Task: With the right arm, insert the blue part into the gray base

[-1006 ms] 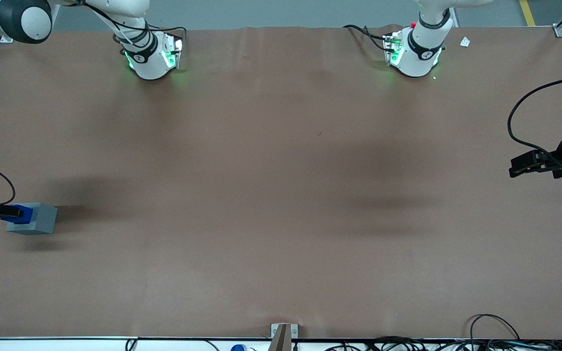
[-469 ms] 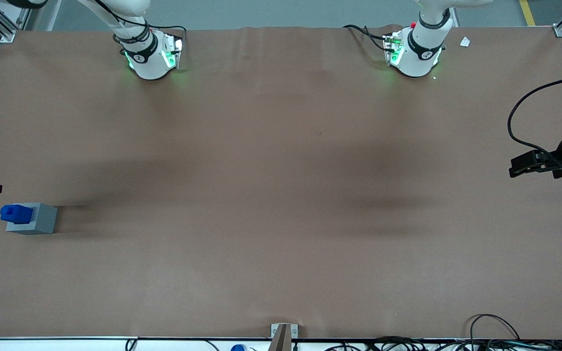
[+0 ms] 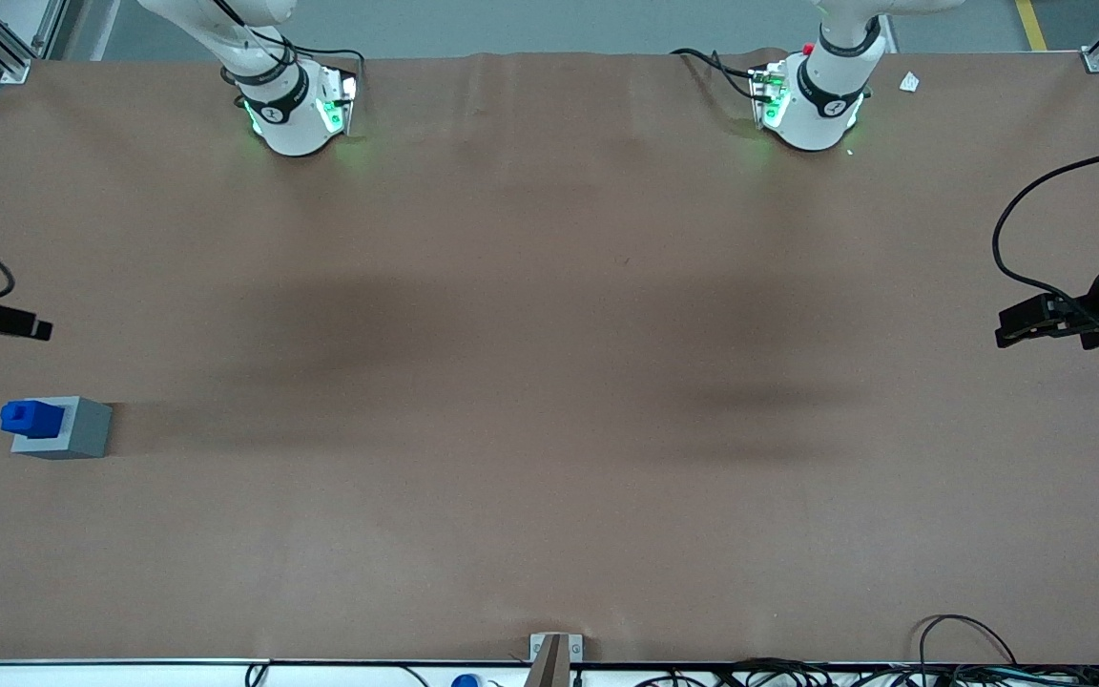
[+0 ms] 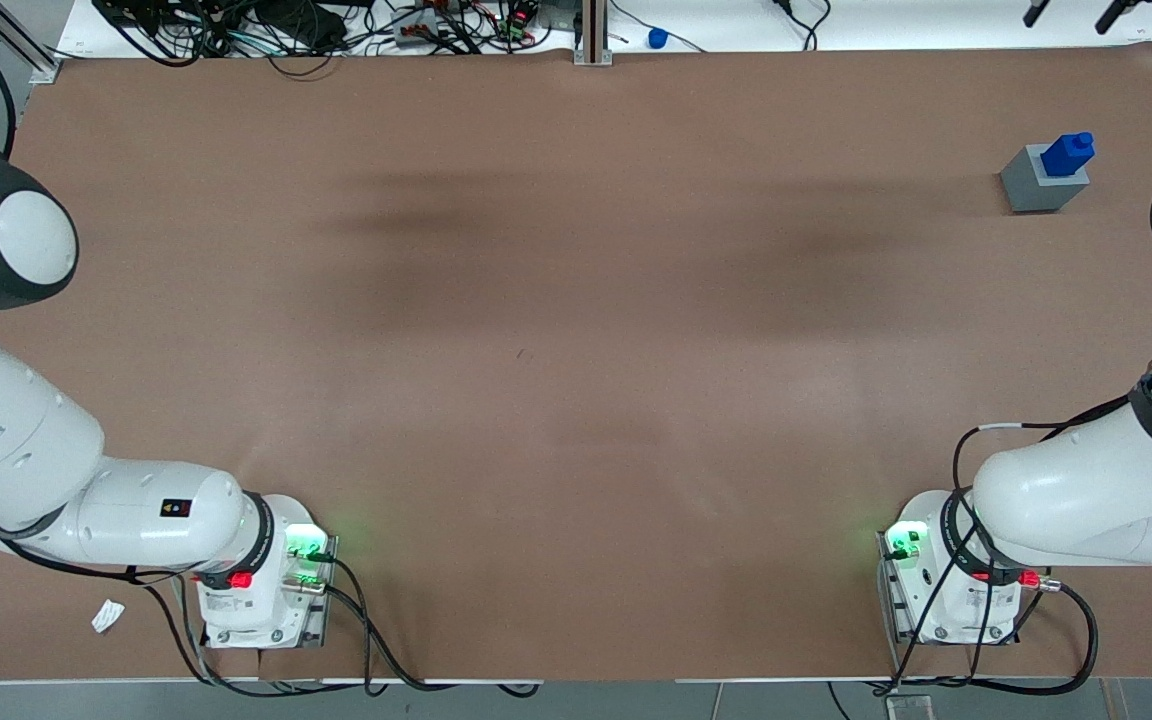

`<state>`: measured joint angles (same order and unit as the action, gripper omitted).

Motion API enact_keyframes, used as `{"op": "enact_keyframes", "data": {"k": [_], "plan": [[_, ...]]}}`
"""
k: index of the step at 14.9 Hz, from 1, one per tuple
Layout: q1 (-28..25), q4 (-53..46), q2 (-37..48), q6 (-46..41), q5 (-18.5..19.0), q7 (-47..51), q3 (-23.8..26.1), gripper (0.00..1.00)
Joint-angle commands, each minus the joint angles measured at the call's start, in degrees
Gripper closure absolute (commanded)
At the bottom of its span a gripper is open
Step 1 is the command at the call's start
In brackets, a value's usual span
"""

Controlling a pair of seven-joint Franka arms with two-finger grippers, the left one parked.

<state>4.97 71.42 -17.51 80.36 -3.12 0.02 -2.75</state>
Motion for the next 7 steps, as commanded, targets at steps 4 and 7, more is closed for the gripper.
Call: {"op": "enact_keyframes", "data": {"k": [4,7], "plan": [[-5.8,12.5,13.5,4.0,0.3,6.2,-0.5,0.0],[-6.2,18.1,18.6,4.1,0.5,6.2,-0.4,0.0]]}}
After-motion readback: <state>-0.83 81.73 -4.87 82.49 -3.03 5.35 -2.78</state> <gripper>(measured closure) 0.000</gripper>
